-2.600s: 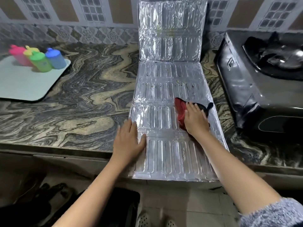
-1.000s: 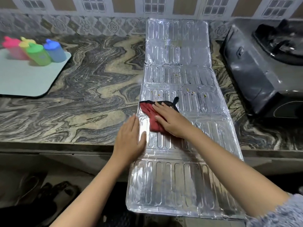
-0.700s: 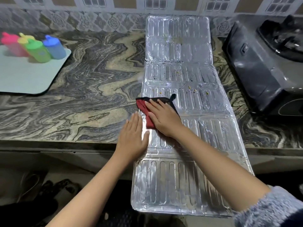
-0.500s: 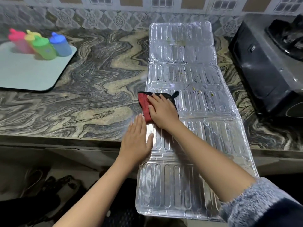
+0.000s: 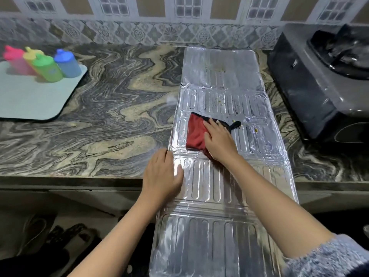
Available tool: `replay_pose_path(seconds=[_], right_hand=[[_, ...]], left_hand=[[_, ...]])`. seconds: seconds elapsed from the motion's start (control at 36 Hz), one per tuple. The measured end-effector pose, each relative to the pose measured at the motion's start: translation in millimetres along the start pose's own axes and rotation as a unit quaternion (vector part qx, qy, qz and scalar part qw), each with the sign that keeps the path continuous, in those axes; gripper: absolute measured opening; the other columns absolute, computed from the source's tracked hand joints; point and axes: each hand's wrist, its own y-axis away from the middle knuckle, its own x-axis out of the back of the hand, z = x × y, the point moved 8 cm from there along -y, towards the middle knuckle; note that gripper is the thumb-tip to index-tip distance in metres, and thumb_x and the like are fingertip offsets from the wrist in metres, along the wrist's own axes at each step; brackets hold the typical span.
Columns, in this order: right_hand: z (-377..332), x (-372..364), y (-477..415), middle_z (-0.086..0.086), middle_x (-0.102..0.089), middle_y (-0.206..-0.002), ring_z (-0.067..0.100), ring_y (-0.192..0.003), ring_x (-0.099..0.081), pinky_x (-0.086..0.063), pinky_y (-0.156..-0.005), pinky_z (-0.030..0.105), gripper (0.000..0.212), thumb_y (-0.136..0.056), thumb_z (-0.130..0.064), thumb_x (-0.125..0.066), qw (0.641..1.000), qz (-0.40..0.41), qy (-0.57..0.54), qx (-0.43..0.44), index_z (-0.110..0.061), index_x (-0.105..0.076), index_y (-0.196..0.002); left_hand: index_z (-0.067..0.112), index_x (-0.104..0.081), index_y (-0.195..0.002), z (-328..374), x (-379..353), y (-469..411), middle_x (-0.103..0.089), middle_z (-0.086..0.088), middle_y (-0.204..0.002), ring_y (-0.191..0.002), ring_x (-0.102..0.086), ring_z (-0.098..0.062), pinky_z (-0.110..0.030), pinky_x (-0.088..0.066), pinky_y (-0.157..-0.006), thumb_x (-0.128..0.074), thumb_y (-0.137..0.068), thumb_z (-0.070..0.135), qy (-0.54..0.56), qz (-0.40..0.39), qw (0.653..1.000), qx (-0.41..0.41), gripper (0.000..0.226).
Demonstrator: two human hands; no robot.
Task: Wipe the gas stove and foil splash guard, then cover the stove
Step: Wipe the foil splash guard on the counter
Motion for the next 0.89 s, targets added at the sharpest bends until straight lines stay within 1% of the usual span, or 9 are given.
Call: replay_pose_path(seconds=[0.03,0.08,0.14,0.19,0.47,0.56,0.64,0.78,0.89], right_hand=[[-0.2,-0.1,0.1,0.001,-0.016,-0.157,0.018,-0.146,-0.009,-0.004,-0.119,0.036,0.049,-0.098,-0.026,-0.028,1.0,-0.001,0.0,0.002,-0.022,-0.025,-0.147],[-0.5,0.3,1.3,0.001,-0.016,-0.157,0.018,-0.146,-0.009,-0.004,-0.119,0.037,0.048,-0.098,-0.025,-0.029,1.0,-0.003,-0.001,0.009,-0.021,-0.026,-0.147],[1.7,2.0,4.1,0.0,-0.016,-0.157,0.018,-0.146,-0.009,-0.004,-0.119,0.036,0.048,-0.098,-0.025,-0.029,1.0,-0.008,0.0,0.017,-0.021,-0.027,-0.146],[8.5,6.2,8.8,-0.001,-0.017,-0.157,0.017,-0.146,-0.009,-0.006,-0.119,0.036,0.048,-0.098,-0.025,-0.03,1.0,-0.006,0.008,0.016,-0.022,-0.028,-0.146],[86.4,49.2,39.7,0.001,-0.02,-0.156,0.02,-0.144,-0.014,-0.014,-0.117,0.041,0.048,-0.097,-0.025,-0.03,0.992,0.063,0.039,-0.097,-0.019,-0.03,-0.145],[109.2,62.7,43.5,0.006,-0.023,-0.156,0.024,-0.144,-0.016,-0.014,-0.118,0.041,0.048,-0.097,-0.024,-0.031,0.987,0.087,0.046,-0.125,-0.016,-0.031,-0.145],[121.9,70.1,47.3,0.006,-0.023,-0.155,0.024,-0.144,-0.016,-0.014,-0.118,0.04,0.048,-0.097,-0.024,-0.031,0.983,0.095,0.041,-0.152,-0.016,-0.031,-0.145],[120.3,68.7,48.4,0.003,-0.027,-0.154,0.023,-0.143,-0.019,-0.016,-0.118,0.043,0.047,-0.097,-0.025,-0.034,0.987,0.097,0.035,-0.125,-0.018,-0.035,-0.143],[115.2,71.2,49.0,0.003,-0.031,-0.152,0.02,-0.144,-0.019,-0.015,-0.118,0.04,0.046,-0.097,-0.026,-0.036,0.99,0.109,0.047,-0.074,-0.018,-0.035,-0.143]], left_hand=[[0.003,-0.045,-0.127,2.4,-2.6,-8.4,-0.045,-0.016,-0.136,-0.128,-0.041,-0.03,-0.038,-0.034,-0.105,-0.026,-0.085,0.043,0.005,-0.004,1.0,0.0,0.061],[0.006,-0.016,-0.147,4.8,-15.4,-21.9,-0.012,-0.011,-0.157,-0.146,-0.01,-0.022,-0.036,-0.007,-0.119,-0.019,-0.089,0.049,-0.003,-0.03,1.0,0.001,0.073],[0.009,0.002,-0.149,3.9,-28.2,-27.2,0.008,-0.006,-0.158,-0.146,0.008,-0.015,-0.033,0.008,-0.117,-0.013,-0.09,0.052,-0.006,-0.043,0.999,0.01,0.074],[0.01,0.006,-0.149,2.2,-33.8,-25.3,0.013,-0.003,-0.157,-0.145,0.011,-0.012,-0.032,0.011,-0.116,-0.012,-0.092,0.052,-0.004,-0.041,0.999,0.014,0.073],[0.011,0.005,-0.149,4.8,-33.2,-9.2,0.014,-0.002,-0.157,-0.142,0.015,-0.008,-0.033,0.008,-0.118,-0.006,-0.09,0.055,0.002,-0.033,0.999,0.015,0.074],[0.009,0.004,-0.149,7.2,-35.2,-2.3,0.013,-0.005,-0.157,-0.145,0.01,-0.014,-0.032,0.008,-0.118,-0.004,-0.089,0.056,-0.014,-0.033,0.999,0.016,0.077],[0.006,-0.006,-0.149,11.2,-33.5,10.8,0.002,-0.009,-0.157,-0.146,0.001,-0.019,-0.028,0.011,-0.115,-0.006,-0.086,0.057,-0.006,-0.032,0.999,0.022,0.08],[-0.004,-0.036,-0.139,7.9,-30.6,25.4,-0.033,-0.021,-0.148,-0.136,-0.035,-0.033,-0.03,-0.007,-0.114,-0.016,-0.091,0.058,-0.001,-0.04,0.999,0.02,0.081],[0.001,-0.034,-0.141,7.2,-18.7,16.5,-0.028,-0.019,-0.151,-0.14,-0.028,-0.032,-0.038,-0.015,-0.115,-0.021,-0.084,0.06,0.037,-0.021,0.999,0.028,0.083]])
